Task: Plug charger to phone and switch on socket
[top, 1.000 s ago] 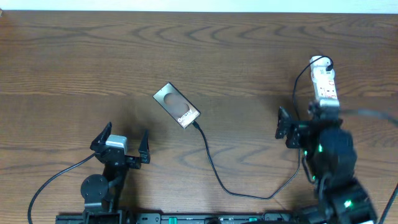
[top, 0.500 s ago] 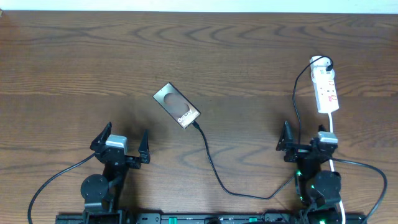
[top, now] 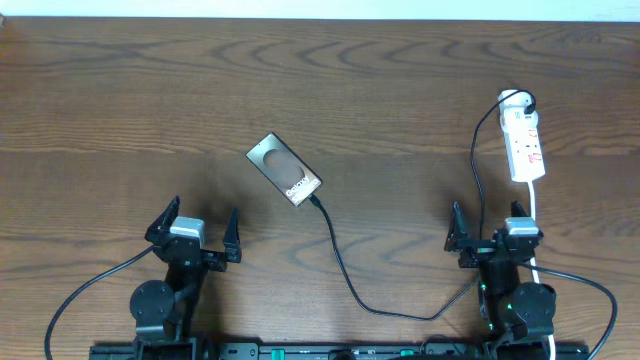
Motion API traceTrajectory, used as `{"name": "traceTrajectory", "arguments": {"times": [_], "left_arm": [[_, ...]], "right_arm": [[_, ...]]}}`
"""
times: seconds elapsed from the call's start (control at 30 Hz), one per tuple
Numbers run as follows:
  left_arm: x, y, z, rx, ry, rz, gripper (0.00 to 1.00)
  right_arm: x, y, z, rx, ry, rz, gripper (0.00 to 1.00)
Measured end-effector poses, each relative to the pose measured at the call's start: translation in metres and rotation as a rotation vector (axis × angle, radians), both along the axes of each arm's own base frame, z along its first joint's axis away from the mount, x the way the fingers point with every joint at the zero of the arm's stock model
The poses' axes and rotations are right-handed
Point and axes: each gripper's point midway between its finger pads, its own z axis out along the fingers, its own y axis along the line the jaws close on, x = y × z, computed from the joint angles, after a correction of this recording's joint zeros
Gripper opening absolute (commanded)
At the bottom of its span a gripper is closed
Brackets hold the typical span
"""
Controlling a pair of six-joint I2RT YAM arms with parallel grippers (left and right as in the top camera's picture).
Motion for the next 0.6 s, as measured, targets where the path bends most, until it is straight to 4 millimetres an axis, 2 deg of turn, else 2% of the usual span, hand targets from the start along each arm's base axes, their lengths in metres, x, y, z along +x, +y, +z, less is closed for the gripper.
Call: {"name": "traceTrajectory", "arguments": {"times": [0.6], "left_arm": [[0.0000, 0.0000, 0.0000, 0.000, 0.000, 0.000, 0.98]], "right_arm": [[-0.0002, 0.0024, -0.0003, -0.020, 0.000, 0.016, 0.99]]}}
